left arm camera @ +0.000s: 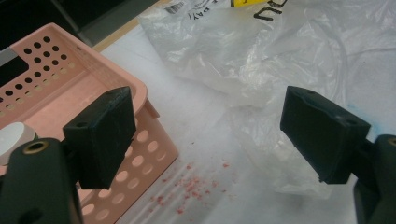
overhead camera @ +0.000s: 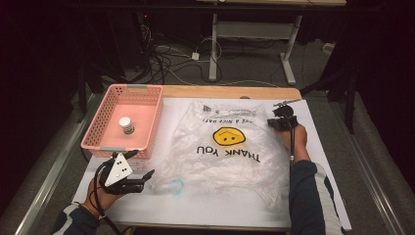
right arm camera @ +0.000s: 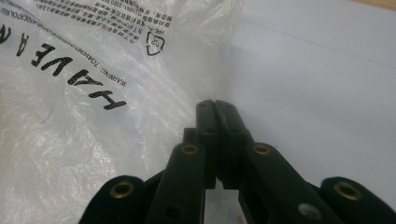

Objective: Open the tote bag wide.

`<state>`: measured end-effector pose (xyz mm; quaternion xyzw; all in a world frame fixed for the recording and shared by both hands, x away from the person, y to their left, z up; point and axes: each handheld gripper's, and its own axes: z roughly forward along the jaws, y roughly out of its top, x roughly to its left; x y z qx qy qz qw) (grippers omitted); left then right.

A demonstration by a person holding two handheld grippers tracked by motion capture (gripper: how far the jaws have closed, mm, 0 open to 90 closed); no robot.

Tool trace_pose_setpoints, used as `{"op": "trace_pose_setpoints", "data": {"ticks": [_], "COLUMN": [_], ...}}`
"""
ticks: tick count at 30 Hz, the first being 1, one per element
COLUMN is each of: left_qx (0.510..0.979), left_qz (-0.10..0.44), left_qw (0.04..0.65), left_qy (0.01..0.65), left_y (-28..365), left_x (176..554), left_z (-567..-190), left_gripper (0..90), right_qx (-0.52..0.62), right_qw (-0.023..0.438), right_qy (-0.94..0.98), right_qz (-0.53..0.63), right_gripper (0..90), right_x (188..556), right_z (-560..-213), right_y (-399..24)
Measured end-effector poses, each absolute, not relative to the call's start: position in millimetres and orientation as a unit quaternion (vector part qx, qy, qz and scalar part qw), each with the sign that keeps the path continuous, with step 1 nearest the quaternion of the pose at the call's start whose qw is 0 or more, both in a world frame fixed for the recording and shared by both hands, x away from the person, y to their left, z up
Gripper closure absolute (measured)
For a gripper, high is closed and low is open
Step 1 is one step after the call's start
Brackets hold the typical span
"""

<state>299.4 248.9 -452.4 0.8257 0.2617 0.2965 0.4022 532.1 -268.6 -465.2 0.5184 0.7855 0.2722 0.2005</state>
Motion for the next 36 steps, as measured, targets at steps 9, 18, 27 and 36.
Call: {"op": "trace_pose_setpoints", "data": {"ticks": [9,18,27,36], "left_qx": [0.822,0.825,0.832,0.832], "left_qz": [0.306,0.309,0.306,0.306], "left_qw": [0.403,0.394,0.388,0.388], "left_qy": [0.261,0.261,0.254,0.253], "left_y": [249.1,246.4,242.6,242.1], "left_x": [295.3,294.3,291.7,290.4], "left_z": [-448.6,-449.5,-451.3,-450.8], "left_gripper": [17.7,17.7,17.7,17.7], "right_qx": [0.568,0.581,0.547,0.43], "right_qw": [0.211,0.222,0.216,0.264], "right_qy": [0.755,0.736,0.767,0.789], "right_qz": [0.253,0.267,0.258,0.349], "right_gripper": [90.0,90.0,83.1,58.3], "right_x": [505.5,464.2,418.2,371.9], "right_z": [-461.3,-465.3,-461.2,-415.4], "right_y": [-295.2,-329.1,-330.5,-292.1]}}
